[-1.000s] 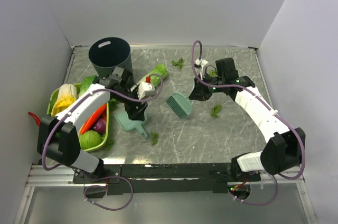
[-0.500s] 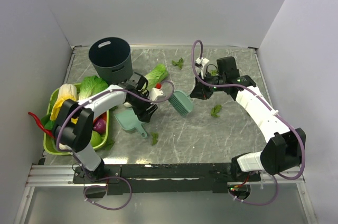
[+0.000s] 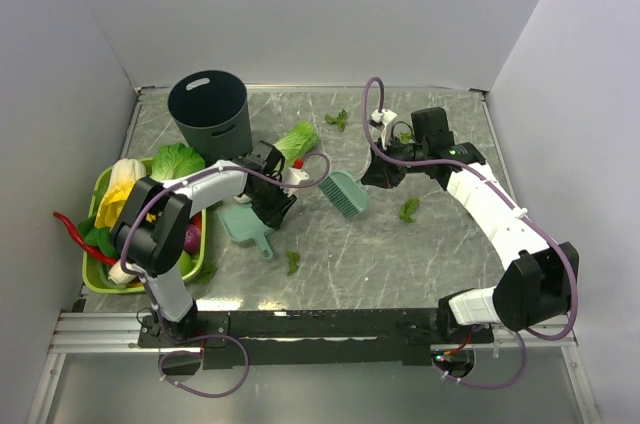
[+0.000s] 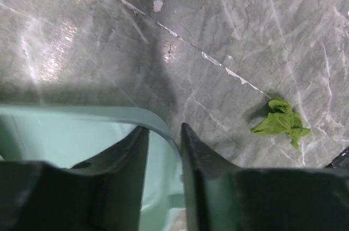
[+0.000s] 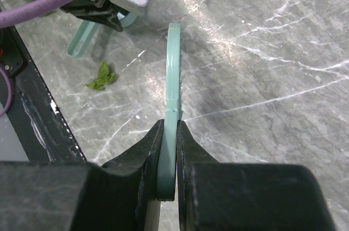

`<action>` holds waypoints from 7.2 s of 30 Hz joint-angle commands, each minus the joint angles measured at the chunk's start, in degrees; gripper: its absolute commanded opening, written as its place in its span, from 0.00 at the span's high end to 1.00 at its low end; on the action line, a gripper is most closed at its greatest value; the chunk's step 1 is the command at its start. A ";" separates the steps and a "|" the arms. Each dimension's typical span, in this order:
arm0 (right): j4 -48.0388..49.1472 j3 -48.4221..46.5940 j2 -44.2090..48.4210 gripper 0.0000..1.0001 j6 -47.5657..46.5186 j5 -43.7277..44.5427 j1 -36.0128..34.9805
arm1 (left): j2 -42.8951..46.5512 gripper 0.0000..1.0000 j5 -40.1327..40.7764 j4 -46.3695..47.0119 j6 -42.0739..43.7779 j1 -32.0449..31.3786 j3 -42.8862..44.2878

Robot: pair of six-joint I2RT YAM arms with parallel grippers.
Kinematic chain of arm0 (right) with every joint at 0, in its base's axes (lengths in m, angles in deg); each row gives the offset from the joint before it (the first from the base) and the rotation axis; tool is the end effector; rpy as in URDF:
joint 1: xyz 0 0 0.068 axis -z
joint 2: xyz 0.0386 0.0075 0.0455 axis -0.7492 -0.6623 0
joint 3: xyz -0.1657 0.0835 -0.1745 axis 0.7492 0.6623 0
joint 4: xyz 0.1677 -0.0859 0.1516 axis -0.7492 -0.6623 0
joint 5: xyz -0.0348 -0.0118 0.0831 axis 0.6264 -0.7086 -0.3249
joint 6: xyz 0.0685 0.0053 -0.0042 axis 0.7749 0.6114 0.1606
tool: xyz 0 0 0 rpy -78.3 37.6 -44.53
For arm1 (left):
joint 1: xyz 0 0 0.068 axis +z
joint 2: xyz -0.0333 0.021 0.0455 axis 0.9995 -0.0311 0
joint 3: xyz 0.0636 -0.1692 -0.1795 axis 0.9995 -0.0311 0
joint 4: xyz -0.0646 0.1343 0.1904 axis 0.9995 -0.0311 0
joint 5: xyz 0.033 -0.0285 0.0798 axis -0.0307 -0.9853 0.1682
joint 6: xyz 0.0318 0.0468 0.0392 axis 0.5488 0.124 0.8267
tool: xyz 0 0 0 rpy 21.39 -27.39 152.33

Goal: Sweep away the paper scraps from the table

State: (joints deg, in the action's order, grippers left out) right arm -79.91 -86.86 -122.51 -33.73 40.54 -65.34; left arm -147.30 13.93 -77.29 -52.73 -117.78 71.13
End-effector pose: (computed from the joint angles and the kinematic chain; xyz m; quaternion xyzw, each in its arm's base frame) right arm 0.2573 0.1148 0.2916 -0.3623 0.7991 0.3195 0.3580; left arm 0.2666 -0.1722 0.1508 0.4273 0.8773 -0.1759 0.1296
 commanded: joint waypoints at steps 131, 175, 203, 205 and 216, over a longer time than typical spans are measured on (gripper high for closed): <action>-11.15 -11.42 -4.34 1.00 -5.79 3.83 1.27 | 20.69 0.99 -0.71 -12.47 -0.45 3.19 -3.30; -4.24 -15.29 -12.16 1.00 22.07 16.41 -13.59 | 40.21 0.99 0.70 -11.85 -11.27 38.96 12.08; 8.87 -39.99 -39.48 1.00 62.38 23.24 -29.94 | 40.66 0.99 3.43 -12.38 -13.82 41.16 15.95; 7.37 -38.68 -39.05 1.00 64.24 23.16 -29.85 | 40.57 0.99 3.25 -12.47 -14.08 41.16 16.13; 9.47 -33.03 -37.99 1.00 69.08 17.36 -29.68 | 39.69 0.99 3.69 -12.29 -14.17 41.16 16.48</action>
State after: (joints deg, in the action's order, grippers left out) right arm -73.51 -118.58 -161.21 32.04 60.61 -94.78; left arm -107.98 16.86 -90.69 -65.95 -76.82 84.88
